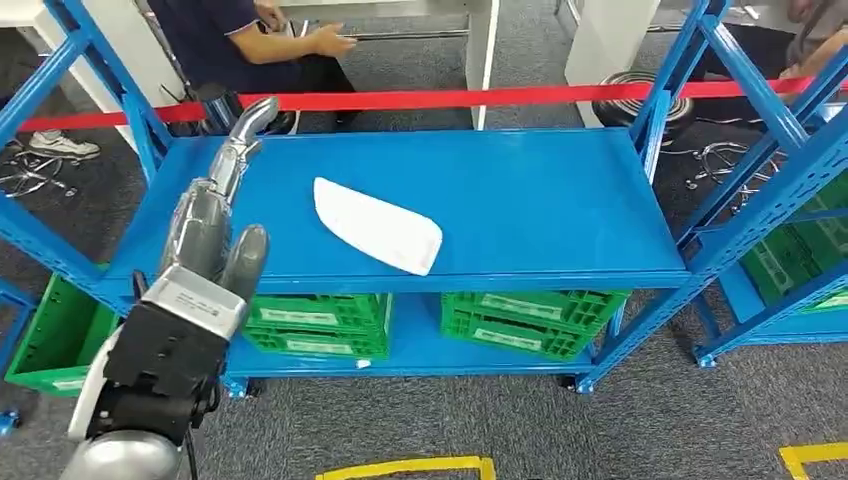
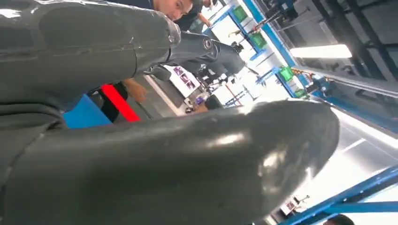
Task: Take the parts from the cabinet and place them on the table.
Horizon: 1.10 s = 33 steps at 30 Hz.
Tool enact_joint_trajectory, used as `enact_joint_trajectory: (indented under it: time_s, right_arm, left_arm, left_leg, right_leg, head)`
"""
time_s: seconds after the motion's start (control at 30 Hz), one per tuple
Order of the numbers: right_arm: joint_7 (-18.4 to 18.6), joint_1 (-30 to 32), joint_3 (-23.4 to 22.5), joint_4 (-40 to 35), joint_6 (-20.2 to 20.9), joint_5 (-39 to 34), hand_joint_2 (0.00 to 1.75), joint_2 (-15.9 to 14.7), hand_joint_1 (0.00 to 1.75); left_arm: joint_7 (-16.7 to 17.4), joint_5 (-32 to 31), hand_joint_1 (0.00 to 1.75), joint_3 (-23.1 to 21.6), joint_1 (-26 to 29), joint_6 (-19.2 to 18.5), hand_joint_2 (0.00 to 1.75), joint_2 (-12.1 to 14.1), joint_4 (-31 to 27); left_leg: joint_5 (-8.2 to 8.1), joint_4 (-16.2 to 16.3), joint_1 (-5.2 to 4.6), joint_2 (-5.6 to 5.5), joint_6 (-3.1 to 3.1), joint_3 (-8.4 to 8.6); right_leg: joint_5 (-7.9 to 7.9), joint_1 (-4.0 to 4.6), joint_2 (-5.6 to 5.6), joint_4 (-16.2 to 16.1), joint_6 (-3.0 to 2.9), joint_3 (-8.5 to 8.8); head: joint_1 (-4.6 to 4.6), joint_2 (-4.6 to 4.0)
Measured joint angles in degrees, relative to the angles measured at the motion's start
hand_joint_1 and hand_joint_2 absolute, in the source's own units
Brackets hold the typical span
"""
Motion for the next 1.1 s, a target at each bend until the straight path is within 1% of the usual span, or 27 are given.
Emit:
enact_joint_trajectory:
  time_s: [0.03, 0.07, 0.1, 0.13, 0.17, 0.2, 0.23, 0.27, 0.3, 0.37, 0.4, 0.43, 0.47, 0.53, 0.57, 0.6, 0.63, 0.67, 0.7, 0.73, 0.87, 0.93, 0.97, 1.0, 1.03, 1.1]
  right_arm:
    - [0.0, -0.02, 0.0, 0.0, 0.0, 0.0, 1.75, 0.09, 0.0]
    - [0.0, -0.14, -0.02, 0.0, 0.0, -0.02, 1.75, 0.22, 0.0]
    - [0.0, -0.26, -0.04, 0.0, 0.0, 0.0, 1.75, 0.2, 0.0]
    - [0.02, -0.33, -0.07, 0.0, 0.0, -0.02, 1.75, 0.22, 0.0]
    - [0.02, -0.31, -0.07, 0.0, 0.0, -0.02, 1.75, 0.26, 0.0]
    - [0.0, -0.36, -0.07, 0.0, 0.0, -0.02, 1.75, 0.35, 0.0]
    - [0.02, -0.49, -0.07, 0.0, 0.0, 0.0, 1.75, 0.33, 0.0]
    - [0.0, -0.55, -0.07, 0.0, 0.0, -0.02, 1.75, 0.31, 0.0]
    - [0.0, -0.71, -0.07, -0.02, 0.0, -0.02, 1.75, 0.31, 0.0]
    - [0.02, -0.63, -0.09, 0.0, 0.0, -0.02, 1.75, 0.28, 0.0]
    - [0.02, -0.42, -0.09, 0.0, 0.0, -0.02, 1.75, 0.28, 0.0]
    - [0.02, -0.22, -0.07, 0.0, 0.0, 0.02, 1.75, 0.28, 0.0]
    - [0.09, -0.11, -0.07, 0.02, -0.15, 0.31, 1.75, 0.26, 0.0]
    - [0.24, -0.22, -0.09, 0.0, -0.52, 0.59, 1.75, 0.24, 0.0]
    - [0.22, -0.14, -0.09, 0.0, -0.52, 0.59, 1.75, 0.24, 0.0]
    - [-0.11, -0.06, -0.09, 0.0, -0.48, 0.37, 1.75, 0.24, 0.0]
    - [-0.48, -0.23, -0.11, -0.02, -0.37, 0.31, 1.75, 0.24, 0.0]
    - [-0.68, -0.15, -0.15, 0.0, -0.33, 0.2, 1.75, 0.22, 0.0]
    - [-0.83, -0.05, -0.26, 0.0, -0.33, 0.17, 1.75, 0.2, 0.0]
    - [-0.89, -0.04, -0.48, 0.0, -0.31, 0.13, 1.75, 0.2, 0.0]
    - [-1.03, -0.25, -0.57, 0.0, 0.13, -0.09, 1.75, 0.17, 0.0]
    - [-1.03, -0.32, -0.59, 0.0, 0.35, -0.2, 1.75, 0.17, 0.0]
    - [-1.01, -0.33, -0.59, 0.0, 0.37, -0.2, 1.75, 0.17, 0.0]
    - [-1.01, -0.33, -0.59, 0.0, 0.44, -0.22, 1.75, 0.15, 0.0]
    - [-0.98, -0.32, -0.59, 0.0, 0.46, -0.22, 1.75, 0.17, 0.0]
    - [-0.98, -0.33, -0.59, 0.0, 0.48, -0.26, 1.75, 0.17, 0.0]
  left_arm:
    - [0.02, -0.02, 0.0, 0.04, 0.0, -0.02, 0.0, 0.04, -0.04]
    - [0.07, -0.07, 0.0, 0.09, 0.07, -0.06, 0.0, 0.11, -0.02]
    - [0.15, -0.09, 0.0, 0.09, 0.07, -0.13, 0.0, 0.11, -0.11]
    - [0.2, -0.15, 0.0, 0.11, 0.06, -0.13, 0.0, 0.15, -0.24]
    - [0.17, -0.2, 0.0, 0.13, 0.03, -0.15, 0.0, 0.17, -0.33]
    - [0.17, -0.24, 0.0, 0.13, 0.06, -0.15, 0.0, 0.17, -0.37]
    - [0.17, -0.24, 0.0, 0.15, 0.07, -0.15, 0.0, 0.2, -0.52]
    - [0.15, -0.31, 0.0, 0.18, 0.03, -0.13, 0.0, 0.2, -0.59]
    - [0.15, -0.44, 0.0, 0.22, 0.02, -0.13, 0.0, 0.17, -0.66]
    - [0.24, -0.59, 0.0, 0.31, 0.25, -0.15, 0.0, 0.26, -0.61]
    - [0.24, -0.66, 0.0, 0.33, 0.38, -0.15, 0.0, 0.26, -0.61]
    - [0.24, -0.68, 0.0, 0.33, 0.43, -0.15, 0.0, 0.28, -0.59]
    - [0.24, -0.72, 0.0, 0.35, 0.47, -0.15, 0.0, 0.31, -0.59]
    - [0.24, -0.83, 0.0, 0.39, 0.44, -0.13, 0.0, 0.31, -0.61]
    - [0.24, -0.83, 0.0, 0.39, 0.45, -0.13, 0.0, 0.31, -0.61]
    - [0.24, -0.85, 0.0, 0.42, 0.35, -0.13, 0.0, 0.33, -0.59]
    - [0.26, -0.85, 0.0, 0.44, 0.45, -0.13, 0.0, 0.33, -0.66]
    - [0.31, -0.87, 0.0, 0.46, 0.56, -0.13, 0.0, 0.39, -0.63]
    - [0.31, -0.87, 0.0, 0.46, 0.6, -0.13, 0.0, 0.44, -0.63]
    - [0.31, -0.9, 0.0, 0.46, 0.59, -0.13, 0.0, 0.44, -0.63]
    - [0.33, -1.16, 0.0, 0.46, 0.63, -0.2, 0.0, 0.52, -0.66]
    - [1.0, -2.38, 0.0, 0.44, 0.62, -1.51, 0.0, 0.59, -0.66]
    - [2.05, -3.4, 0.0, 0.39, 0.6, -3.14, 0.0, 0.66, -0.66]
    - [2.8, -4.38, 0.0, 0.28, 0.6, -4.64, 1.75, 0.77, -0.66]
    - [3.72, -5.31, 0.0, 0.2, 0.49, -6.35, 1.75, 0.87, -0.63]
    - [5.88, -7.47, 0.0, -0.24, -0.06, -11.18, 1.75, 1.07, -0.48]
  left_leg:
    - [3.78, -5.11, -0.09, -0.03, 0.47, 1.66]
    - [2.62, -5.4, -0.39, -0.13, 0.71, 2.2]
    - [2.85, -6.81, -0.67, -0.05, 0.96, 2.89]
    - [1.7, -7.45, -0.79, -0.01, 1.21, 3.29]
    - [0.99, -7.65, -0.88, -0.04, 1.49, 3.3]
    - [0.54, -7.97, -0.83, -0.11, 1.84, 3.37]
    - [0.41, -8.62, -0.27, -0.09, 2.05, 4.05]
    - [0.18, -8.88, -0.32, -0.02, 2.3, 4.65]
    - [-0.08, -8.96, -0.33, 0.19, 2.63, 5.09]
    - [-0.83, -8.97, -0.41, 0.37, 2.84, 5.81]
    - [-1.25, -8.97, -0.5, 0.36, 2.94, 6.31]
    - [-1.68, -8.97, -0.56, 0.33, 2.99, 6.95]
    - [-2.07, -8.97, -0.54, 0.32, 3.1, 7.71]
    - [-2.94, -8.97, -0.55, 0.26, 3.02, 9.08]
    - [-3.33, -9.06, -0.56, 0.23, 2.91, 9.14]
    - [-3.63, -8.73, -0.9, -0.06, 2.68, 9.18]
    - [-3.58, -8.73, -0.93, -0.11, 2.59, 8.81]
    - [-3.59, -8.69, -0.98, -0.14, 2.57, 8.81]
    - [-3.65, -8.78, -0.93, -0.12, 2.48, 8.86]
    - [-3.7, -8.79, -0.89, -0.09, 2.39, 8.87]
    - [-3.77, -8.93, -0.83, -0.06, 2.28, 8.97]
    - [-3.78, -8.95, -0.77, -0.06, 2.24, 9.0]
    - [-3.79, -8.96, -0.75, -0.06, 2.2, 9.03]
    - [-3.79, -8.96, -0.74, -0.06, 2.19, 9.06]
    - [-3.77, -8.96, -0.74, -0.06, 2.16, 9.08]
    - [-3.77, -8.97, -0.74, -0.1, 2.16, 9.12]
  right_leg:
    - [-0.75, 0.02, 0.09, 0.0, 0.22, 0.89]
    - [-1.19, -0.01, 0.04, -0.3, 0.54, 0.95]
    - [-1.44, 0.1, 0.33, 0.0, 1.08, 1.11]
    - [-1.52, -0.01, 0.26, -0.18, 1.29, 1.0]
    - [-1.71, -0.1, 0.09, -0.46, 1.6, 0.99]
    - [-1.95, -0.09, -0.1, -0.71, 1.95, 1.19]
    - [-2.78, -0.18, -0.13, -0.75, 2.33, 1.37]
    - [-3.46, -0.1, -0.21, 1.05, 2.57, 0.91]
    - [-4.82, -0.13, -0.21, 4.84, 2.77, -1.22]
    - [-7.86, -0.14, -0.21, 14.73, 3.08, -7.54]
    - [-7.99, -0.13, -0.21, 18.03, 3.1, -10.11]
    - [-6.56, -0.13, -0.2, 18.54, 2.96, -11.3]
    - [-3.39, -0.18, -0.2, 16.36, 3.08, -11.19]
    - [4.48, -0.28, -0.22, 7.46, 3.54, -9.07]
    - [6.02, -0.32, -0.15, 4.54, 3.61, -8.15]
    - [5.87, -0.09, -0.15, 3.5, 3.3, -7.63]
    - [3.73, -0.1, -0.26, 1.99, 2.08, -6.64]
    - [4.15, -0.06, -0.23, 2.05, 2.17, -6.82]
    - [3.92, 0.0, -0.23, 1.9, 2.06, -6.71]
    - [3.91, 0.05, -0.19, 1.92, 2.05, -6.71]
    - [3.75, 0.13, -0.18, 1.92, 1.83, -6.69]
    - [3.67, 0.2, -0.18, 1.93, 1.72, -6.65]
    - [3.67, 0.21, -0.18, 1.93, 1.72, -6.62]
    - [3.67, 0.21, -0.18, 1.93, 1.72, -6.6]
    - [3.67, 0.21, -0.18, 1.93, 1.71, -6.58]
    - [3.67, 0.21, -0.18, 1.92, 1.71, -6.52]
  head:
    - [-0.13, 0.0]
    - [0.04, 0.0]
    - [-0.15, 0.0]
    - [-0.24, 0.0]
    - [-0.26, 0.0]
    - [-0.26, 0.0]
    - [-0.13, 0.0]
    - [0.15, 0.0]
    - [0.48, 0.0]
    - [0.9, 0.0]
    - [0.96, 0.0]
    - [1.12, 0.0]
    - [1.2, 0.0]
    - [1.27, 0.0]
    - [1.38, 0.0]
    - [1.38, 0.0]
    - [1.62, 0.0]
    - [1.38, 0.0]
    - [1.27, 0.0]
    - [1.36, 0.0]
    - [1.2, 0.0]
    - [1.2, 0.0]
    - [1.2, 0.0]
    - [1.2, 0.0]
    - [1.2, 0.0]
    - [1.2, 0.0]
